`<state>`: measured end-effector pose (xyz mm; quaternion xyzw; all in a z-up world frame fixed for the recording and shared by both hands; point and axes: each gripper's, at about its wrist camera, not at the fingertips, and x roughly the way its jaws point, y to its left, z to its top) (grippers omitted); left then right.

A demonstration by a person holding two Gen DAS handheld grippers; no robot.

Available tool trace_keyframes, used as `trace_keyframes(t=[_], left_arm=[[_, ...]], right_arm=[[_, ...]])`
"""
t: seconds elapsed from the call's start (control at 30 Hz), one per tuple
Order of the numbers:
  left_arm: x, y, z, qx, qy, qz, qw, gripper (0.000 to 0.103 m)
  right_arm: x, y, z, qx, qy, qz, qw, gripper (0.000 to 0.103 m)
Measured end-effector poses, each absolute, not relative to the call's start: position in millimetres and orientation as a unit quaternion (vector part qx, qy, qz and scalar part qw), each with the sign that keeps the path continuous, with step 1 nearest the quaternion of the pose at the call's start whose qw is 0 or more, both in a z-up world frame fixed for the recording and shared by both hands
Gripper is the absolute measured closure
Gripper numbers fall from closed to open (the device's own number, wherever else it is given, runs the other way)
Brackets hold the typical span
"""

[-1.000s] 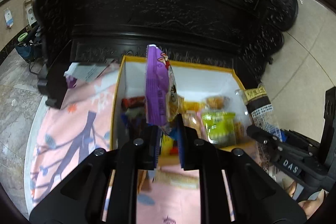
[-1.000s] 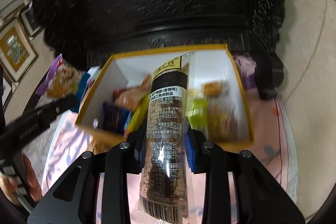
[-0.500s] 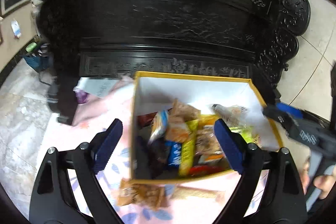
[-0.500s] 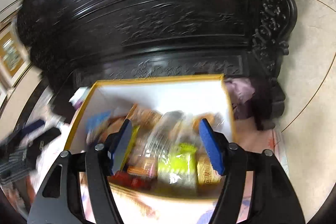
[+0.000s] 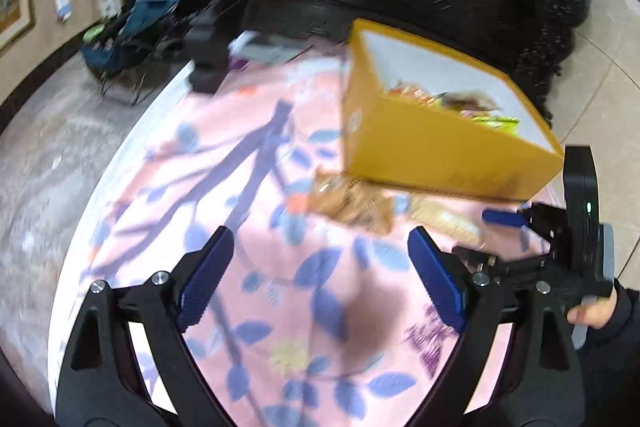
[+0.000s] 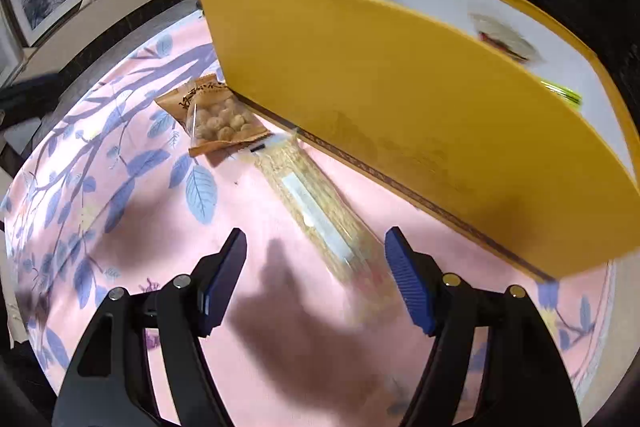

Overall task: Organize snacks
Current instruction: 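Grasp the brown peanut bag with the left tool while the right tool grasps the beige rice bar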

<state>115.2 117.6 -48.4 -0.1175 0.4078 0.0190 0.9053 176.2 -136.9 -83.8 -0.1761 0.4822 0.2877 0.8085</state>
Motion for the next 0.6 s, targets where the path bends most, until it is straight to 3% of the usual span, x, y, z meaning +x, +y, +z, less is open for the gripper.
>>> trace_keyframes(t=[0.23,0.3,0.37,0.6], left_arm=[[110.0,136.9,-61.3,-0.137,0.42,0.034,0.896,0.013],[113.0,133.4,-62.8,-0.136,0.423,0.031,0.895,0.013],[118.9,126.1,-64.0,-0.13,0.424,0.029,0.896,0.013],[160.0,86.6,-78.6,-0.045,0.433,-0.01,0.9,0.013]], right_arm=[[187.2,-129.4,-109.0,-0.166,0.49,0.257,0.817,0.033],[181.0,-128.2,-104.7,-0.162,0.494,0.252,0.816,0.06],[167.3,-125.8,-101.8,-0.175,0.501,0.23,0.816,0.073],[118.6,-149.2,-99.2,-0.117,0.534,0.247,0.8,0.074]])
